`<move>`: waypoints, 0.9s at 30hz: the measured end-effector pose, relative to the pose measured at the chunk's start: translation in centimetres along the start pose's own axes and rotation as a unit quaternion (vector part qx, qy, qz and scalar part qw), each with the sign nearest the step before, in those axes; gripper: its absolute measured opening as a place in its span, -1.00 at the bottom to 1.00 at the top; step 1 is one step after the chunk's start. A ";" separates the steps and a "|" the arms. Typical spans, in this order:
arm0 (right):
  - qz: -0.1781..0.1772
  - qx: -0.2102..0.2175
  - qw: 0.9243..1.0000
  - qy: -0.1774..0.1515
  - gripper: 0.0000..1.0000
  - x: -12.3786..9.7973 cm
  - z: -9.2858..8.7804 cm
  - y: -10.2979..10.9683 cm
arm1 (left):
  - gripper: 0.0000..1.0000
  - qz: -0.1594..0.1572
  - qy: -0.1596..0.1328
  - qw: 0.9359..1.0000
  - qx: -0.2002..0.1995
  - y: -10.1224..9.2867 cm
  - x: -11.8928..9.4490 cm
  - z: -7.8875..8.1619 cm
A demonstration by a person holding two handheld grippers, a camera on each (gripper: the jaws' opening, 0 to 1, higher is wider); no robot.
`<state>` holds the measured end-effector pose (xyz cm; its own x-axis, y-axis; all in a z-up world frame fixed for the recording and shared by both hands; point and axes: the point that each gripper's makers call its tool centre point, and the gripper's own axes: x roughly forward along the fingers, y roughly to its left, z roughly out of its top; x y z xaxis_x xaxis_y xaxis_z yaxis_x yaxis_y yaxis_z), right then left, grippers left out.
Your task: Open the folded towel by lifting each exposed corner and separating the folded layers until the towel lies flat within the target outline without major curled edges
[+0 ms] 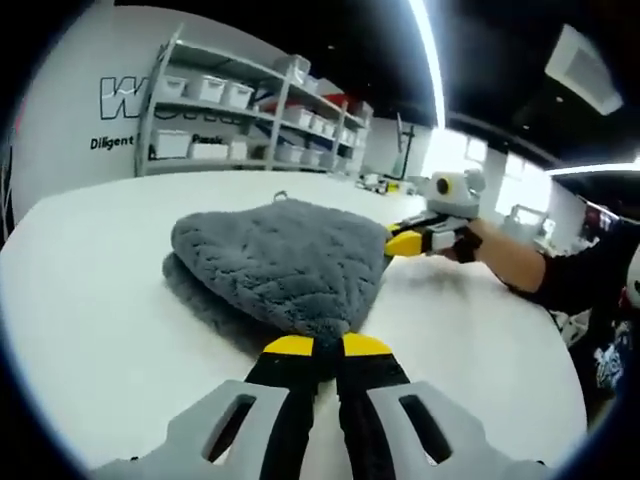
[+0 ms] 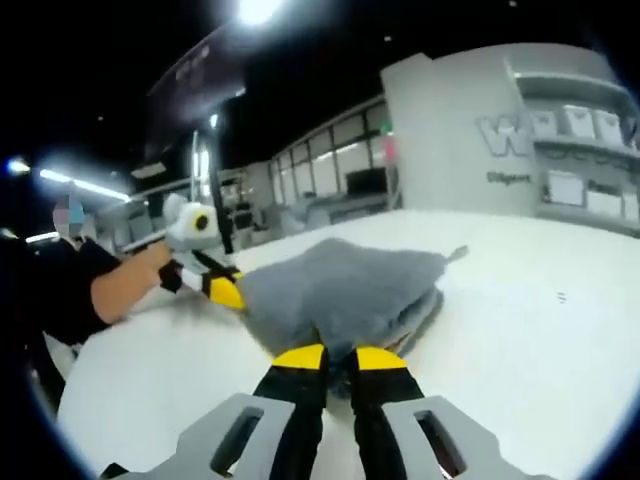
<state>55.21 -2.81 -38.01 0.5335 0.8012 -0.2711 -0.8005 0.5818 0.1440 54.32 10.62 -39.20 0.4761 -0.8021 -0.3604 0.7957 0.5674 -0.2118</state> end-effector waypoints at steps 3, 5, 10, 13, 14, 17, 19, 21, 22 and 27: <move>-0.002 0.005 1.000 0.002 -0.94 0.0 -0.2 0.1 | -0.88 0.006 -0.003 1.000 -0.003 0.0 -0.1 -0.1; -0.005 0.007 1.000 0.004 -0.94 -0.1 -0.3 0.3 | -0.86 0.011 -0.006 1.000 -0.022 -0.4 -0.1 -0.2; -0.001 0.004 1.000 0.002 -0.94 -0.5 -0.4 0.7 | -0.85 0.014 -0.012 0.999 -0.030 -0.4 -0.2 -0.3; 0.001 0.006 1.000 -0.002 -0.94 -0.5 -0.4 0.8 | -0.85 0.014 -0.013 0.999 -0.030 -0.5 -0.2 -0.3; 0.000 0.006 1.000 -0.002 -0.94 -0.5 -0.5 0.8 | -0.85 0.016 -0.013 0.999 -0.028 -0.5 -0.2 -0.3; -0.002 0.007 1.000 -0.002 -0.94 -0.6 -0.4 0.8 | -0.85 0.019 -0.012 0.999 -0.025 -0.3 -0.3 -0.2; -0.003 0.003 1.000 -0.005 -0.94 -0.7 -0.4 0.7 | -0.86 0.018 -0.011 1.000 -0.023 -0.2 -0.3 -0.1; -0.009 -0.012 1.000 0.000 -0.93 -0.8 -0.4 0.8 | -0.87 0.009 -0.009 1.000 -0.022 -0.5 -0.3 -0.3; -0.009 -0.012 1.000 0.000 -0.93 -0.8 -0.4 0.9 | -0.87 0.008 -0.008 1.000 -0.021 -0.5 -0.3 -0.3; -0.006 -0.010 1.000 0.009 -0.93 -1.1 -0.7 1.1 | -0.87 0.007 -0.009 1.000 -0.021 -0.5 -0.3 -0.2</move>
<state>53.58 -3.17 -38.18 0.5383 0.7913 -0.2900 -0.7991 0.5886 0.1225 53.66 10.60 -39.19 0.4946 -0.7965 -0.3478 0.7721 0.5864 -0.2450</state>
